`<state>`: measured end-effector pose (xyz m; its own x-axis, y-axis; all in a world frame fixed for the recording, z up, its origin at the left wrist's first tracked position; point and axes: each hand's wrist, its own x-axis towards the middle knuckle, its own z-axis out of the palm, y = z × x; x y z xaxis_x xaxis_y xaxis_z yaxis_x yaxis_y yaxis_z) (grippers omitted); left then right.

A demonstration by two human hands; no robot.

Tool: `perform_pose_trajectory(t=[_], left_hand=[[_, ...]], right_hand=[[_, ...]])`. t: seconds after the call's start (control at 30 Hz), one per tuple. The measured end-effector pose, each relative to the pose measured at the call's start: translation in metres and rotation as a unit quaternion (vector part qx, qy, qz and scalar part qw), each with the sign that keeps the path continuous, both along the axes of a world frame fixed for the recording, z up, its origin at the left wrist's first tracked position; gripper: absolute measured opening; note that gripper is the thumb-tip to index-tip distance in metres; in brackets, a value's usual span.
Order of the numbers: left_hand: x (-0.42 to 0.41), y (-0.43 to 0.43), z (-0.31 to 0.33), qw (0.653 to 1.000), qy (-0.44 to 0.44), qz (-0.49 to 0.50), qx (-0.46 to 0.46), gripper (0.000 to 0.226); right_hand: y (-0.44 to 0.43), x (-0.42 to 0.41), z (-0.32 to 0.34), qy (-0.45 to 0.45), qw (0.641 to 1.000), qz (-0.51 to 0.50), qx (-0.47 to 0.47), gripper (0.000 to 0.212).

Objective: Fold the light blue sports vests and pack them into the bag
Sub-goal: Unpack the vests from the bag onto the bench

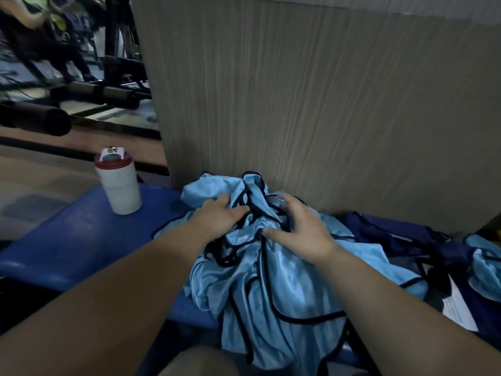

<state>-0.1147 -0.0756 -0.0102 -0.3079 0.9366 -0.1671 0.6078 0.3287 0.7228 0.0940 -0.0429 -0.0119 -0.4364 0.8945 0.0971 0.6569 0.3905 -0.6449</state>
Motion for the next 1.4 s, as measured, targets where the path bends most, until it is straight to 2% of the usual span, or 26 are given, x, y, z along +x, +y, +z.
perform_pose_trajectory(t=[0.07, 0.1, 0.17, 0.27, 0.33, 0.37, 0.4, 0.47, 0.53, 0.63, 0.73, 0.87, 0.93, 1.03, 1.13, 1.23, 1.3, 1.4], left_hand=[[0.003, -0.002, 0.001, 0.998, 0.053, 0.022, -0.037, 0.08], [0.003, -0.004, 0.001, 0.995, 0.085, 0.033, -0.046, 0.079], [-0.001, -0.009, 0.0, 0.99, 0.119, 0.054, -0.048, 0.08], [-0.014, -0.013, -0.013, 0.994, 0.084, 0.041, -0.064, 0.093], [-0.019, -0.015, -0.022, 0.997, 0.035, 0.025, -0.07, 0.112], [-0.02, -0.018, -0.024, 0.997, -0.009, 0.039, -0.059, 0.111], [-0.021, -0.021, -0.024, 0.996, -0.052, 0.054, -0.042, 0.102], [-0.027, -0.023, -0.025, 0.992, -0.109, 0.063, -0.019, 0.086], [-0.034, -0.025, -0.026, 0.986, -0.15, 0.077, -0.012, 0.082], [-0.047, -0.03, -0.022, 0.974, -0.203, 0.101, 0.013, 0.087], [-0.067, -0.032, -0.015, 0.973, -0.201, 0.109, 0.044, 0.078], [-0.099, -0.035, 0.002, 0.977, -0.16, 0.105, 0.096, 0.069], [-0.115, -0.035, 0.008, 0.979, -0.136, 0.093, 0.124, 0.072], [-0.132, -0.03, 0.008, 0.988, -0.086, 0.076, 0.103, 0.092], [-0.139, -0.025, 0.007, 0.996, -0.016, 0.063, 0.057, 0.095], [-0.14, -0.014, 0.008, 0.992, 0.11, 0.054, -0.011, 0.079], [-0.138, -0.006, 0.01, 0.976, 0.212, 0.049, -0.033, 0.061], [-0.129, -0.003, 0.013, 0.953, 0.3, 0.023, -0.044, 0.054]], right_hand=[[0.003, 0.015, 0.003, -0.115, 0.99, -0.077, 0.003, 0.108], [0.004, 0.023, 0.001, -0.145, 0.983, -0.107, -0.021, 0.116], [0.005, 0.033, -0.008, -0.149, 0.975, -0.142, -0.084, 0.13], [0.006, 0.028, -0.027, -0.101, 0.972, -0.145, -0.154, 0.149], [0.0, 0.015, -0.032, -0.066, 0.972, -0.143, -0.175, 0.141], [-0.001, 0.007, -0.036, -0.043, 0.971, -0.145, -0.184, 0.133], [-0.002, -0.002, -0.038, -0.021, 0.972, -0.143, -0.187, 0.128], [-0.002, -0.018, -0.043, 0.022, 0.974, -0.119, -0.19, 0.133], [-0.004, -0.033, -0.044, 0.083, 0.975, -0.09, -0.188, 0.134], [-0.008, -0.059, -0.041, 0.146, 0.971, -0.039, -0.183, 0.089], [-0.018, -0.093, -0.037, 0.182, 0.968, -0.003, -0.175, 0.074], [-0.027, -0.14, -0.041, 0.215, 0.962, 0.02, -0.169, 0.075], [-0.031, -0.162, -0.045, 0.229, 0.961, 0.016, -0.154, 0.074], [-0.036, -0.187, -0.053, 0.258, 0.957, -0.011, -0.133, 0.067], [-0.045, -0.204, -0.061, 0.269, 0.955, -0.057, -0.114, 0.07], [-0.054, -0.222, -0.061, 0.276, 0.948, -0.114, -0.107, 0.074], [-0.058, -0.234, -0.059, 0.291, 0.934, -0.157, -0.136, 0.065], [-0.07, -0.253, -0.056, 0.238, 0.941, -0.185, -0.156, 0.061]])
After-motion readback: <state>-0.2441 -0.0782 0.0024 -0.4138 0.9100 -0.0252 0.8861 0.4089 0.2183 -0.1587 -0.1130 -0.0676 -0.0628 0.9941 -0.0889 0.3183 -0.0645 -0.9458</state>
